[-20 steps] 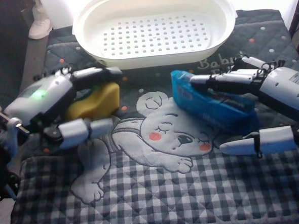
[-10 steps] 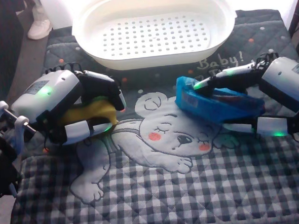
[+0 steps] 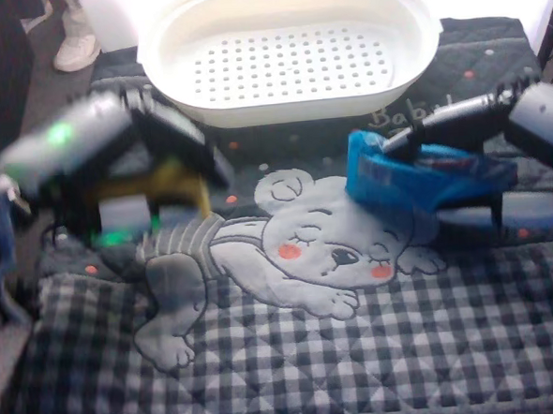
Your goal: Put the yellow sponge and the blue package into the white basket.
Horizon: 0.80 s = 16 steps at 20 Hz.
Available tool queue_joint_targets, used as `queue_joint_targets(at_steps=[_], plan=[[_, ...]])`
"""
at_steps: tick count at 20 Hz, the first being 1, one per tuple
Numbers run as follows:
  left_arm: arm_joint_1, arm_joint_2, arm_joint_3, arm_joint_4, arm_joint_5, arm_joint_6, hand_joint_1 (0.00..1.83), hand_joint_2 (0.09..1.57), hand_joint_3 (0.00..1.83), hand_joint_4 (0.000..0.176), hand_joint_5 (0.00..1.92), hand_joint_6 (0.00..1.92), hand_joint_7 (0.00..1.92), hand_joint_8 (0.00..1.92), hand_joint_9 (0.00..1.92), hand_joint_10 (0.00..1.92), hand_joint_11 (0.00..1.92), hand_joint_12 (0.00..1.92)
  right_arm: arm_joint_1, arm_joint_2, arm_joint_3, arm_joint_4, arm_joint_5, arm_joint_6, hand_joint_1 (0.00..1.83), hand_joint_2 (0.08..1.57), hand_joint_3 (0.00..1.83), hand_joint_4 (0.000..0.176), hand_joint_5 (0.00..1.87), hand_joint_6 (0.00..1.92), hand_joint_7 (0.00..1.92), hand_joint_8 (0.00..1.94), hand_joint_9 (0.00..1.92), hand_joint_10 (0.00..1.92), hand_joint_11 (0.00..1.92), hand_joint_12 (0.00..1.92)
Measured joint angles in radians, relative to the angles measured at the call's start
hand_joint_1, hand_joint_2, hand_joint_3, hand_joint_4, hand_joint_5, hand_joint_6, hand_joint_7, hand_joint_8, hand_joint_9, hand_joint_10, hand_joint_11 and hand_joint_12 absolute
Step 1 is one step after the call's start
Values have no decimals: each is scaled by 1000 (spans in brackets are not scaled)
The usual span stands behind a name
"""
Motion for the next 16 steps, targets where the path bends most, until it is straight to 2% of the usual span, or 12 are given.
queue_joint_targets(at_steps=[1,2,4,5,6,7,8,9,11,13,14,16], plan=[[-26,10,-8,12,-18,0,1391,1044,1,0,1103,725,1127,676,1054,980,945,1088,31,6,0,-28,-6,7,1398,1055,2,0,963,763,1153,708,1117,958,1081,781],[-58,24,-13,60,-35,-4,1396,1041,0,0,1097,745,1128,655,1090,935,1046,933,81,19,0,-77,-14,12,1397,1056,0,0,963,787,1169,672,1104,969,1006,763],[-112,28,-9,117,-13,-3,1399,1033,0,0,1116,715,1150,602,1104,928,1048,895,151,27,16,-126,-32,14,1401,1036,0,0,1066,656,1264,410,1105,1028,999,937],[-154,18,16,134,3,1,1398,1043,0,0,1043,844,1158,581,1105,920,1038,894,185,24,31,-124,-35,12,1397,1029,3,0,1180,557,1236,423,1051,1055,858,1068],[-213,1,55,122,22,4,1396,1047,0,0,1017,900,1161,585,1095,917,1018,870,221,20,52,-126,-40,-5,1311,1036,0,0,1272,300,1150,837,1069,901,875,1208],[-257,-12,88,113,40,8,1395,1050,1,0,1012,902,1149,613,1091,928,1016,855,253,11,70,-126,-51,-14,1382,1026,5,0,1137,642,1222,493,1114,909,934,964],[-322,-34,133,109,72,8,1397,1051,0,0,998,827,1146,645,1107,958,1058,874,309,-8,99,-128,-78,-41,1391,1038,2,0,1070,832,1232,345,1114,930,973,817],[-372,-60,166,107,95,8,1398,1054,0,0,1002,793,1133,667,1103,992,1028,910,352,-28,124,-119,-97,-62,1392,1054,1,0,975,959,1224,330,1123,958,1041,795],[-455,-152,268,125,164,6,1398,1044,1,0,1018,824,1152,632,1122,908,1047,805,426,-80,190,-100,-117,-75,1390,1072,0,0,872,1116,1127,512,1178,855,1203,666],[-488,-241,381,113,268,-10,1395,1050,0,0,1044,824,1152,620,1056,985,995,785,438,-159,272,-59,-143,-83,1389,1070,1,0,874,1133,1163,399,1162,891,1245,613],[-494,-294,462,101,344,-38,1393,1056,0,0,1044,836,1148,600,1028,1043,924,826,438,-217,344,-46,-206,-87,1389,1072,0,0,873,1126,1171,386,1155,911,1288,628],[-494,-402,608,96,495,-81,1394,1058,1,0,1025,831,1118,669,1057,1019,1040,845,436,-303,473,-29,-402,-90,1392,1068,1,0,900,979,1137,571,1137,959,1223,718]])
